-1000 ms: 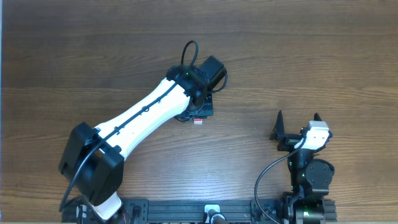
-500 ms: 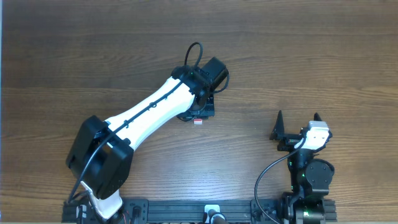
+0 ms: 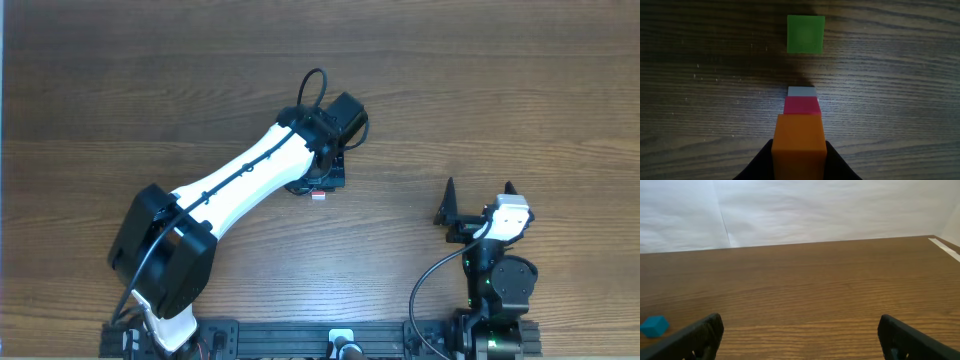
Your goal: Stack Cubes
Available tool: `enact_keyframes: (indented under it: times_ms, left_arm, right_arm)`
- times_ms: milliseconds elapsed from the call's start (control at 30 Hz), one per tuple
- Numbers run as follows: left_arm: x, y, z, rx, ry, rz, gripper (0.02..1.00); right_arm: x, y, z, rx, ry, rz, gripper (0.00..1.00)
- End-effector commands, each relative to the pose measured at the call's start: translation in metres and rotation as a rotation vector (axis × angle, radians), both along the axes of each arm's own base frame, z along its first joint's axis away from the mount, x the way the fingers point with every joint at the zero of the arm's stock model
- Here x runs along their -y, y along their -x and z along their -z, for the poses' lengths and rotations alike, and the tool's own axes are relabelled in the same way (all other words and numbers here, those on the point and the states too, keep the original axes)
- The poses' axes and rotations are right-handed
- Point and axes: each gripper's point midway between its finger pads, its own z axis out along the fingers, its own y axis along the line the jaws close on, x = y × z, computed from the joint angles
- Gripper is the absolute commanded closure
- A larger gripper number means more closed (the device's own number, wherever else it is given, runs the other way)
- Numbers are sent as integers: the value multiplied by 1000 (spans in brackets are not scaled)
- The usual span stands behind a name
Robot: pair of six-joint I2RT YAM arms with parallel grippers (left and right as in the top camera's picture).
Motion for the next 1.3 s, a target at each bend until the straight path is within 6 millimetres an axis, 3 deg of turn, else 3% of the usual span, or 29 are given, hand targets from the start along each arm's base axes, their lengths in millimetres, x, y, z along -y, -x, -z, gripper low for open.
enact_keyframes:
  times_ms: [33, 1300]
  left_arm:
    - [0, -6, 3, 6, -11, 8, 978]
    - [1, -1, 10, -27, -14, 8, 980]
  right_arm:
    - [0, 0, 4, -10, -6, 1, 7]
    - [0, 0, 4, -10, -6, 1, 9]
